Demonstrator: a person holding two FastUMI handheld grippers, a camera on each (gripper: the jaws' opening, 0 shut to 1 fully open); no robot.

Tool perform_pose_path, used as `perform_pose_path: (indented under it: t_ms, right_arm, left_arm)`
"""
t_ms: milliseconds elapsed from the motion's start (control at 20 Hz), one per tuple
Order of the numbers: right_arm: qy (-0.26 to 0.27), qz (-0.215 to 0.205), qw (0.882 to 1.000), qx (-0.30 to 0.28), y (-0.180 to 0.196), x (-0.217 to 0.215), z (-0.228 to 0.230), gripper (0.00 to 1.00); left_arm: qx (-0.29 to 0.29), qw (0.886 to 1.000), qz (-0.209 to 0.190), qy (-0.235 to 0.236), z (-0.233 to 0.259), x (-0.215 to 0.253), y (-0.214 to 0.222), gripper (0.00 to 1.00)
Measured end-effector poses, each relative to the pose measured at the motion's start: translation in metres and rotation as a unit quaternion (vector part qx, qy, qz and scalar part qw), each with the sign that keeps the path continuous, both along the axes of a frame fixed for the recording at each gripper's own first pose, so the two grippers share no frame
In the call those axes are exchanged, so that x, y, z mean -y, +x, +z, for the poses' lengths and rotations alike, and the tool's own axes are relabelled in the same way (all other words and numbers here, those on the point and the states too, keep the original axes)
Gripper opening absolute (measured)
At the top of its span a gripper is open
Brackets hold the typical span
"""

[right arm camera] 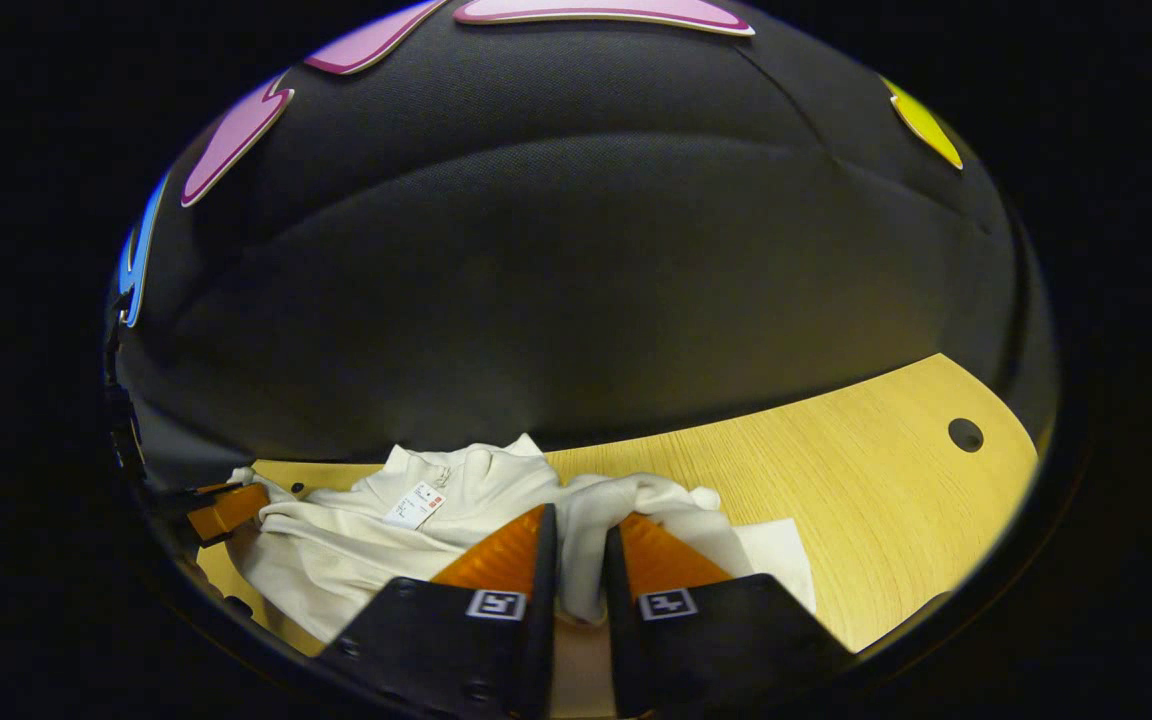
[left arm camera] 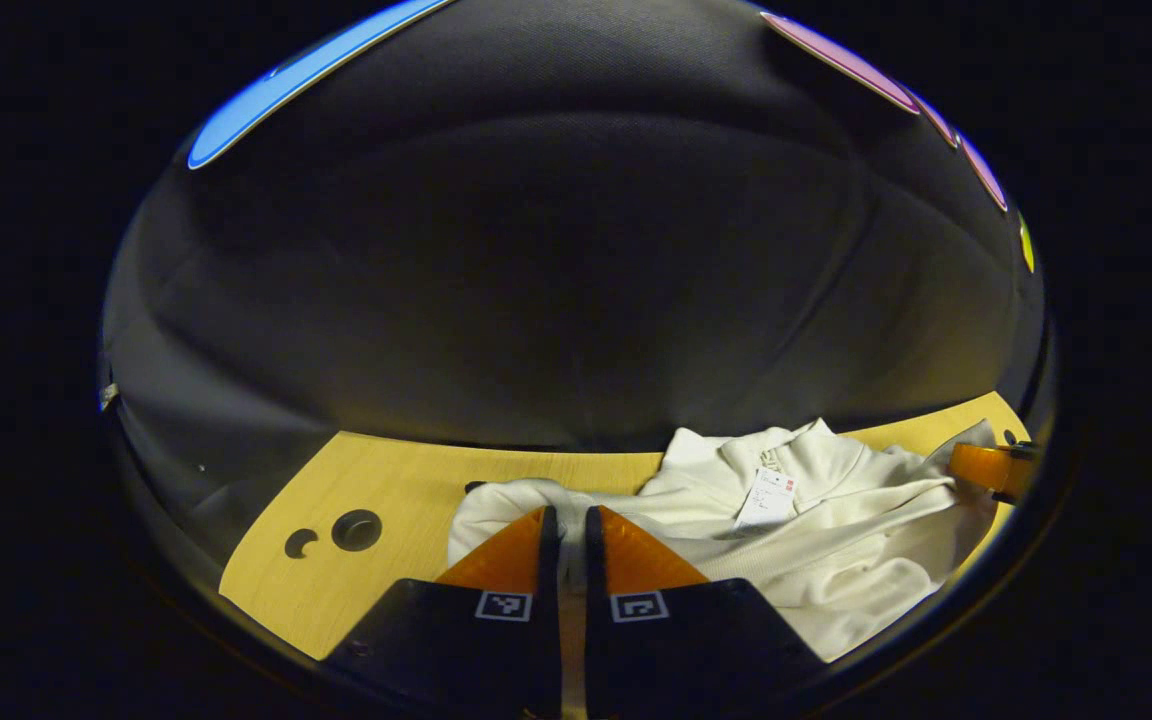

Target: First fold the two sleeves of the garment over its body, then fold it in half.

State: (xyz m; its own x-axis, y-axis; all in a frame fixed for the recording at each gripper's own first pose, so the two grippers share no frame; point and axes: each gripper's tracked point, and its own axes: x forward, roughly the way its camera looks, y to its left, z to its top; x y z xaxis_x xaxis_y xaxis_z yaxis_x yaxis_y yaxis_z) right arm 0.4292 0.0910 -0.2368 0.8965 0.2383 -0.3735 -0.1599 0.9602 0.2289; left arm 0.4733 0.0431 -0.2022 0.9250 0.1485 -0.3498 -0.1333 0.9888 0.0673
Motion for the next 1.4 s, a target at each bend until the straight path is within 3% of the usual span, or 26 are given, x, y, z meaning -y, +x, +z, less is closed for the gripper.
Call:
perform_pose_path:
  t_ms: [150, 250, 300, 350, 500, 550, 900, 1100, 1400]
  right_arm:
    - [-0.022, -0.005, 0.999, 0.037, -0.004, 0.014, 0.021, 0.72]
    - [-0.030, -0.011, 0.998, 0.056, -0.012, 0.025, 0.042, 0.84]
    - [-0.024, -0.012, 0.998, 0.054, -0.020, 0.030, 0.051, 0.97]
    - [-0.016, -0.010, 0.998, 0.054, -0.028, 0.033, 0.059, 0.97]
    - [-0.020, -0.020, 0.997, 0.066, -0.049, 0.052, 0.087, 0.98]
    - [-0.012, -0.023, 0.997, 0.076, -0.061, 0.056, 0.099, 0.99]
    - [0.019, -0.042, 0.991, 0.127, -0.163, 0.080, 0.169, 0.98]
    - [-0.024, -0.028, 0.989, 0.143, -0.237, 0.087, 0.195, 0.98]
    - [-0.031, -0.043, 0.990, 0.132, -0.347, 0.099, 0.214, 0.98]
  left_arm:
    - [0.038, 0.999, 0.022, -0.029, 0.031, -0.011, -0.010, 0.45]
    - [0.047, 0.997, 0.027, -0.058, 0.049, -0.012, -0.026, 0.64]
    - [0.054, 0.996, 0.033, -0.066, 0.059, -0.015, -0.035, 0.69]
    - [0.059, 0.995, 0.037, -0.071, 0.067, -0.018, -0.045, 0.69]
    - [0.070, 0.993, 0.047, -0.081, 0.094, -0.018, -0.087, 0.84]
    - [0.075, 0.992, 0.052, -0.084, 0.103, -0.018, -0.102, 0.95]
    - [0.141, 0.985, 0.040, -0.090, 0.176, 0.009, -0.222, 0.96]
    - [0.169, 0.983, 0.007, -0.070, 0.216, 0.025, -0.300, 0.96]
    - [0.215, 0.974, -0.034, -0.061, 0.243, 0.059, -0.430, 0.96]
